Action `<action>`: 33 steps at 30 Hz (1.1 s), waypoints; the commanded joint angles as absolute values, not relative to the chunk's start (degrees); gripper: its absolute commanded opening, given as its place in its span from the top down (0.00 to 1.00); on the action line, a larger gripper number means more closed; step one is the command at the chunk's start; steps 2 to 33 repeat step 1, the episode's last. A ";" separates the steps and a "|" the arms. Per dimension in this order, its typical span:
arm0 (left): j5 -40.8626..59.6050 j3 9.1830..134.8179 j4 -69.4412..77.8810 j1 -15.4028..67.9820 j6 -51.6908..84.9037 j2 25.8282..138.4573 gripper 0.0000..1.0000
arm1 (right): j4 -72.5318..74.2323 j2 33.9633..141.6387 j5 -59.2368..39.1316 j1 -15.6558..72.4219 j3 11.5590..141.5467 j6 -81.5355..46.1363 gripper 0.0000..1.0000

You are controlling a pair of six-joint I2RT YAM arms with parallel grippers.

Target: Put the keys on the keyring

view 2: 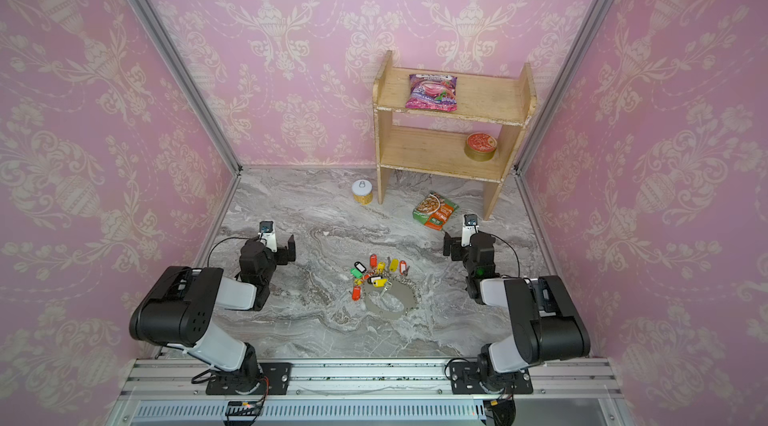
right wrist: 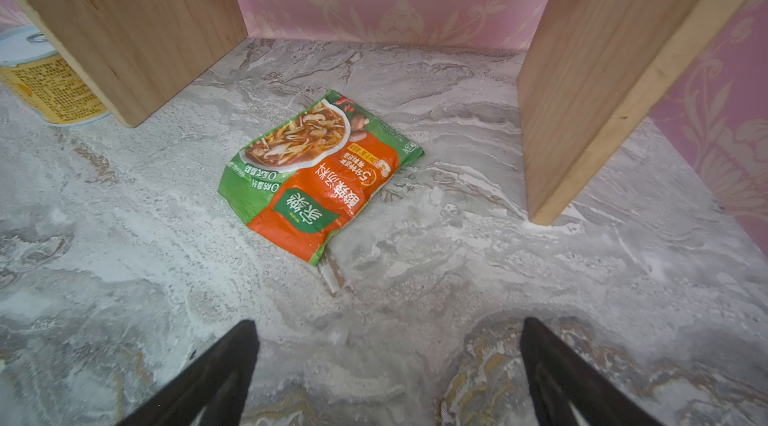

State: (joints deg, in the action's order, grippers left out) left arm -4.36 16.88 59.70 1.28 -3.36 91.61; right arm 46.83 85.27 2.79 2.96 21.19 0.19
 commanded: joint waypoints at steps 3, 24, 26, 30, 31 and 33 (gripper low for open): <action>-3.12 17.50 60.98 0.79 -2.37 92.37 0.01 | 46.37 85.85 2.74 2.66 22.32 -0.43 0.00; -3.12 17.50 60.98 0.79 -2.37 92.37 0.01 | 46.37 85.85 2.74 2.66 22.32 -0.43 0.00; -3.12 17.50 60.98 0.79 -2.37 92.37 0.01 | 46.37 85.85 2.74 2.66 22.32 -0.43 0.00; -3.12 17.50 60.98 0.79 -2.37 92.37 0.01 | 46.37 85.85 2.74 2.66 22.32 -0.43 0.00; -3.12 17.50 60.98 0.79 -2.37 92.37 0.01 | 46.37 85.85 2.74 2.66 22.32 -0.43 0.00; -3.12 17.50 60.98 0.79 -2.37 92.37 0.01 | 46.37 85.85 2.74 2.66 22.32 -0.43 0.00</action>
